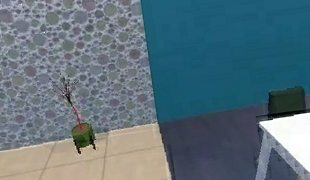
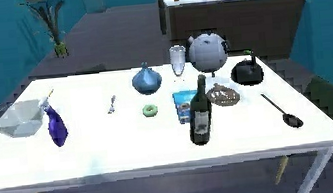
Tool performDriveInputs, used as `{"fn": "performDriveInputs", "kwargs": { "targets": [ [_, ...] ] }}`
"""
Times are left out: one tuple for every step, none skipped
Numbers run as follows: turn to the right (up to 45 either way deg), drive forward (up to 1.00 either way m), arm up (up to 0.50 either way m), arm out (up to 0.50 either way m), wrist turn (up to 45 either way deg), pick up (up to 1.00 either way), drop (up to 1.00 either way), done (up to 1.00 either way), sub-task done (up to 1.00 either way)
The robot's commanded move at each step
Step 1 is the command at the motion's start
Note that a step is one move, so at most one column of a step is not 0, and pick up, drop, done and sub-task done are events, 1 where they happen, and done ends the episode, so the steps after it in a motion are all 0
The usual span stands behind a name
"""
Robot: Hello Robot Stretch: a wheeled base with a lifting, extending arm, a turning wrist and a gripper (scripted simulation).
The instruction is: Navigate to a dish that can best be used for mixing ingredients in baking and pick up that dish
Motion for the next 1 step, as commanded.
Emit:
{"fn": "performDriveInputs", "kwargs": {
  "targets": [
    [0.0, 0.95, 0.0, 0.0, 0.0, 0.0, 0.0, 0.0, 0.0]
  ]
}}
